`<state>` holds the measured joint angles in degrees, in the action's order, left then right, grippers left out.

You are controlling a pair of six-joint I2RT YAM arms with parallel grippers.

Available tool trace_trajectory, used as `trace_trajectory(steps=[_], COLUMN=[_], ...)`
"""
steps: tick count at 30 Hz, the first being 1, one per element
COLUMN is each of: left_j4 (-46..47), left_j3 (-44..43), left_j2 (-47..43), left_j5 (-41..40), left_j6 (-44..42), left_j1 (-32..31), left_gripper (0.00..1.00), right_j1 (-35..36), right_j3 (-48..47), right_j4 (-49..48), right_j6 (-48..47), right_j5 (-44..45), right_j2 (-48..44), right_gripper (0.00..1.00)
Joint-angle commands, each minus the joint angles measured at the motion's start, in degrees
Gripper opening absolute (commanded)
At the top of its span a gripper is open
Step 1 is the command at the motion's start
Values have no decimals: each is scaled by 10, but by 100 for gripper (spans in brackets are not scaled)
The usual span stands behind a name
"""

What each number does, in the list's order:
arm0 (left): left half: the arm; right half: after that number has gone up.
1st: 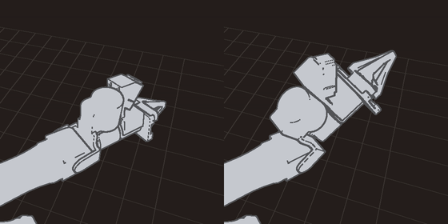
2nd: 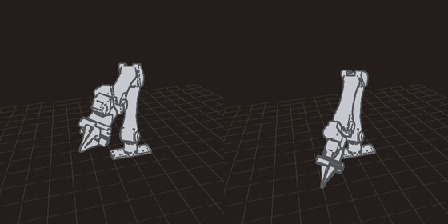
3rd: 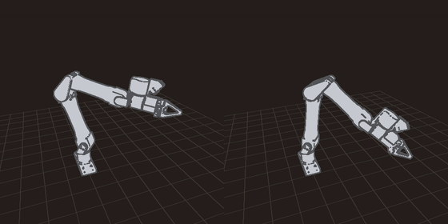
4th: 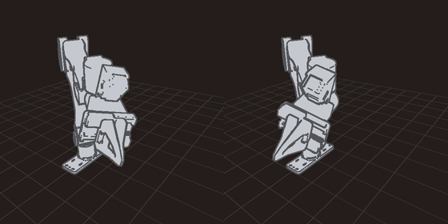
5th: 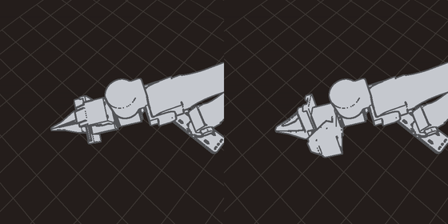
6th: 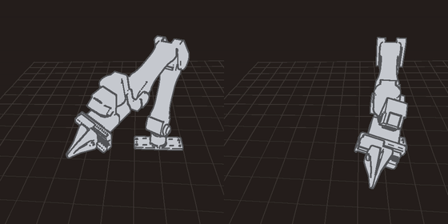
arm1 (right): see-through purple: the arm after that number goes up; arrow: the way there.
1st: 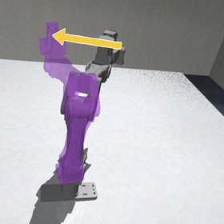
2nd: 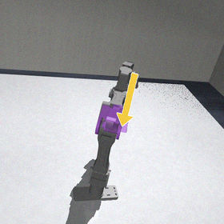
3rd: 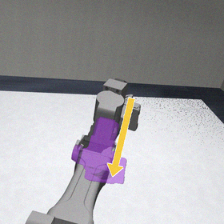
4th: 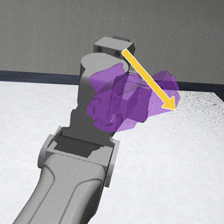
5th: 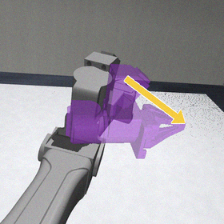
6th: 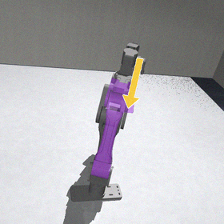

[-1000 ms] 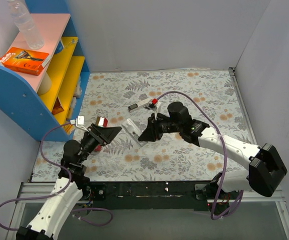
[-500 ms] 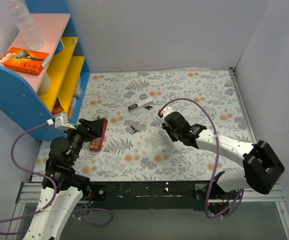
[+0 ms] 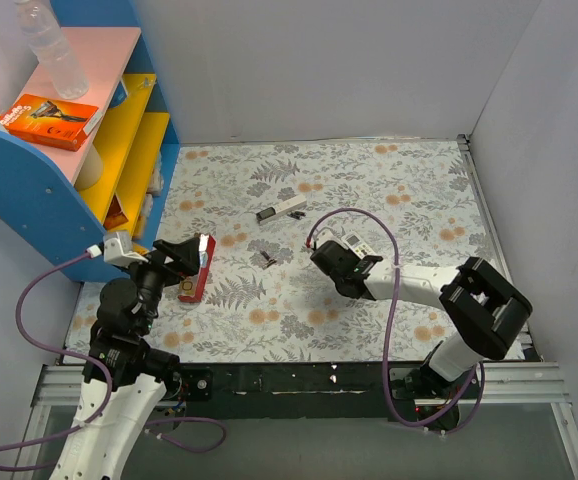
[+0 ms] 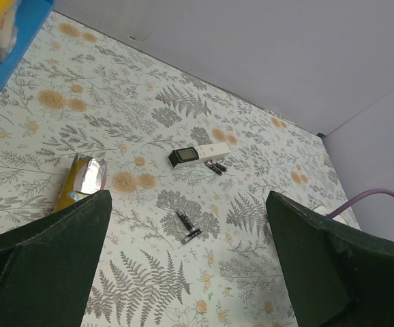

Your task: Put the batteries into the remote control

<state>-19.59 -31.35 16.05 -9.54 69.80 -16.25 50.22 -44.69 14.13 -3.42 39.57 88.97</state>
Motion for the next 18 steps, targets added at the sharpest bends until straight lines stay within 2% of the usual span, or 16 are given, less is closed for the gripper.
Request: trace_trajectory(steps=[1,4,6,7,12,13,16,18], left_j4=[-8,-9,-9,-8,-11,-12,-13,-14], left_j3=[3,2,2,2,-1,0,-1,1], left_j2=[-11,-15,-16,-16,-19,-20,-25,-30], left_j5=[-18,-18,-18,-20,-21,-22,-25,-26], left_j6=[-14,-16,-16,-16,-17,-17,-16,-16], left_j1=[0,0,0,0,0,0,0,0], left_gripper=[98,98,98,98,98,98,98,98], right_j1=[21,37,44,45,45,45,44,40], right_j3=[-7,-16,-22,-29,-45,-53,-70,-81], right_j4=[19,27,39,43,49,49,52,49], right_j6=[17,30,44,49,67,71,82,89], right_j5=[-5,-44,-73,-84,-138,-144,-141,-139], right_j2=[31,29,22,18,-46,-58,-109,-128], right_gripper=[27,46,51,59,72,79,91,92])
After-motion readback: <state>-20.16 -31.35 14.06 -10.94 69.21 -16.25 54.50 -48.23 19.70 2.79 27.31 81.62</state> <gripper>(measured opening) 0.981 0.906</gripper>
